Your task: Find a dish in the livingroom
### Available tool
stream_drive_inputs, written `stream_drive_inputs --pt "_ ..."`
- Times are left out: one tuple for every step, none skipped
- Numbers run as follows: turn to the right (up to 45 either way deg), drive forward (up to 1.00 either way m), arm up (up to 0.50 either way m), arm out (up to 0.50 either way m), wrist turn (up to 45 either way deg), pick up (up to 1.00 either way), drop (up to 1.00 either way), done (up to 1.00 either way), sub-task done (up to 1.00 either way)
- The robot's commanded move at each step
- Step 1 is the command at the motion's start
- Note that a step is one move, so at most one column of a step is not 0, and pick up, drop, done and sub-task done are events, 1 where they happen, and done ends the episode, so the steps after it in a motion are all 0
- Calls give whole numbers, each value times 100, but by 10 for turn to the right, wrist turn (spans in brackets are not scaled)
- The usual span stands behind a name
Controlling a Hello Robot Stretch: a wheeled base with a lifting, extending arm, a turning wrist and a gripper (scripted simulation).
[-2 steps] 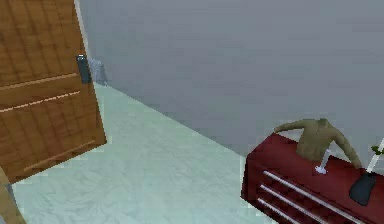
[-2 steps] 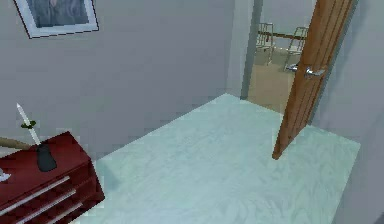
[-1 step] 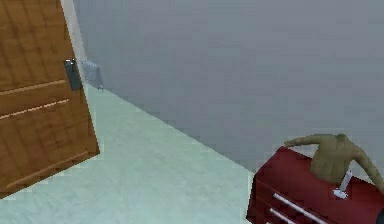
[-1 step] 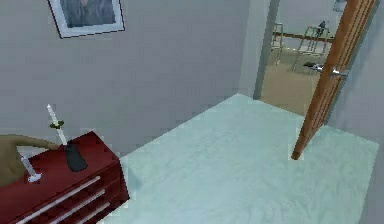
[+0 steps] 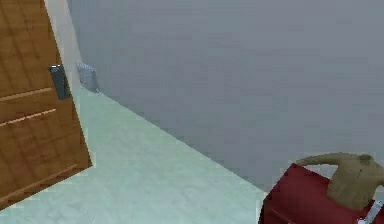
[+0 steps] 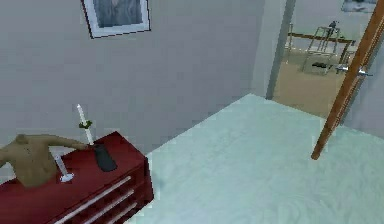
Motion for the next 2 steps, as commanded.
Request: stream_drive_inputs --pt "-450 0 0 0 0 0 0 0 0" --pt "0 100 0 0 0 0 0 0 0"
